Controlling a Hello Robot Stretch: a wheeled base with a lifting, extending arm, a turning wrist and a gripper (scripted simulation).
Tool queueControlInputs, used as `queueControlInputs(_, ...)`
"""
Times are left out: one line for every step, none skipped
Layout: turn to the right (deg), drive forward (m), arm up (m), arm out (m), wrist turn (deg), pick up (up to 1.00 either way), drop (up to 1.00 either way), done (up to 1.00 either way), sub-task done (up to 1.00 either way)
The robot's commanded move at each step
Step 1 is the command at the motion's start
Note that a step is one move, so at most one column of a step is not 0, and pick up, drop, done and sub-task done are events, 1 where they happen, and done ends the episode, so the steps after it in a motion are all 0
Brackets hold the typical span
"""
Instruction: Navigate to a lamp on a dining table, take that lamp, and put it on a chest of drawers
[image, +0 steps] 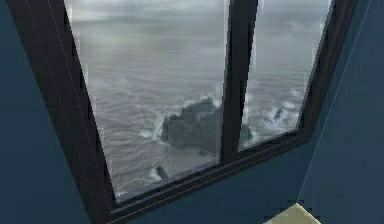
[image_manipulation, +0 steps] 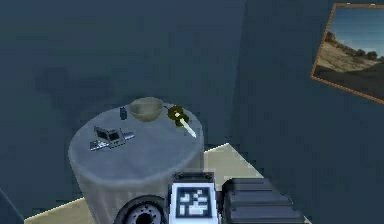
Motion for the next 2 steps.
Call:
queueControlInputs(0.0,0.0,0.0,0.46,0.0,0.0,0.0,0.0,0.0)
queueControlInputs(0.0,0.0,0.0,0.0,45.0,0.0,0.0,0.0,0.0)
